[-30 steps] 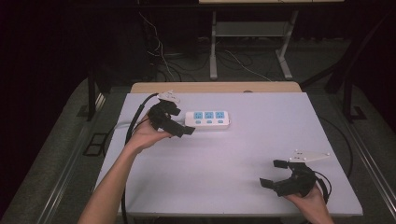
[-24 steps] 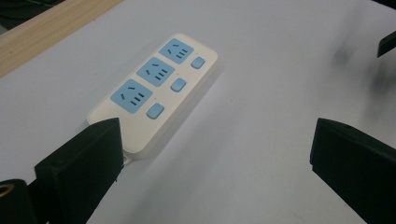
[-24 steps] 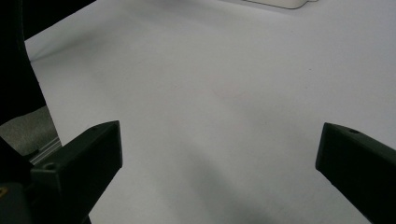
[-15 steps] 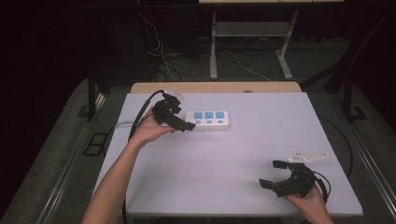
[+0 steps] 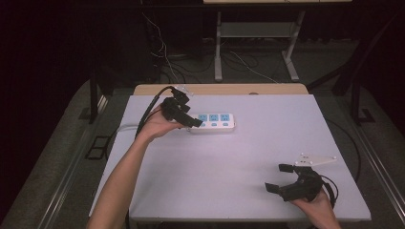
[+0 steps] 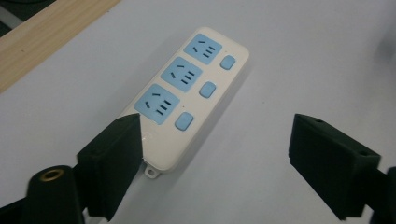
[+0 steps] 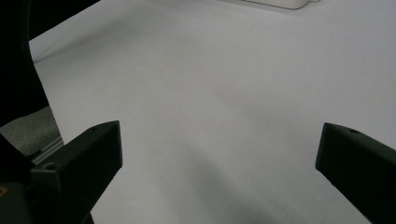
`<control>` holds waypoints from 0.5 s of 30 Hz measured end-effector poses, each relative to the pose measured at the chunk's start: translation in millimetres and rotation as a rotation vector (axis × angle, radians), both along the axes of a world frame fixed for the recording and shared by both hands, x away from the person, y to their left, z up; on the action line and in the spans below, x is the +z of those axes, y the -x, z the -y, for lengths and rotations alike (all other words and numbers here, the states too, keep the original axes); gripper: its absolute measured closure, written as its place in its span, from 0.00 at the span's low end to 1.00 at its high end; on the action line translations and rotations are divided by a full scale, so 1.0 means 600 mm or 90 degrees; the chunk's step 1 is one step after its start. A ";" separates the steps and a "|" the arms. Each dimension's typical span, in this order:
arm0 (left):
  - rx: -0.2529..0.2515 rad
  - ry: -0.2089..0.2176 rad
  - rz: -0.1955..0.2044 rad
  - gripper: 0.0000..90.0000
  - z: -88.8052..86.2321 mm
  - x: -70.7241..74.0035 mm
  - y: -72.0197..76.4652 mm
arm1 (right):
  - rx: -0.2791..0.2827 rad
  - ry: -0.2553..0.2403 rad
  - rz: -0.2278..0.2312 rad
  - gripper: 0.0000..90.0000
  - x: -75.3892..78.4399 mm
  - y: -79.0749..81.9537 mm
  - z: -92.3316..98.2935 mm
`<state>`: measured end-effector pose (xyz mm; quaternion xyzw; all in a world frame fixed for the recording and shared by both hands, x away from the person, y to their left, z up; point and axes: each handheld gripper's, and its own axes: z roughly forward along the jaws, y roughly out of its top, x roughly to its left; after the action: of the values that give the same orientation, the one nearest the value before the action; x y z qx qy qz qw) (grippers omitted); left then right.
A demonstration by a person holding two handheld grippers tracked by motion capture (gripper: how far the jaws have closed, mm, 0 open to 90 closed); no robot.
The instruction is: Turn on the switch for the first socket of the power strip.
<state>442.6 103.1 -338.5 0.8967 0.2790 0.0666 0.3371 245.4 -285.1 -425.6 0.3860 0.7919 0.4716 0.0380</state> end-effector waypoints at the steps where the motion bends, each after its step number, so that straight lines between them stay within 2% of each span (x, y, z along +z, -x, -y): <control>1: 0.001 -0.004 0.000 0.21 0.002 0.001 -0.002 | 0.000 0.000 0.000 0.00 0.000 0.000 0.000; 4: -0.001 -0.014 0.008 0.31 0.006 0.002 -0.009 | -0.001 0.000 0.004 0.00 0.001 0.000 0.001; 7: -0.003 -0.016 0.008 0.35 0.011 0.002 -0.015 | -0.001 0.000 0.004 0.00 0.001 0.000 0.001; 10: -0.002 -0.023 0.012 0.44 0.015 0.000 -0.022 | -0.002 0.001 0.004 0.00 0.002 0.001 0.002; 15: 0.005 -0.014 0.013 0.53 0.017 -0.008 -0.036 | -0.004 -0.001 0.005 0.00 0.002 0.002 0.003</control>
<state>463.9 92.9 -343.3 0.8986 0.2781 0.0802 0.3298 244.1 -286.9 -424.1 0.3862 0.7903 0.4737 0.0425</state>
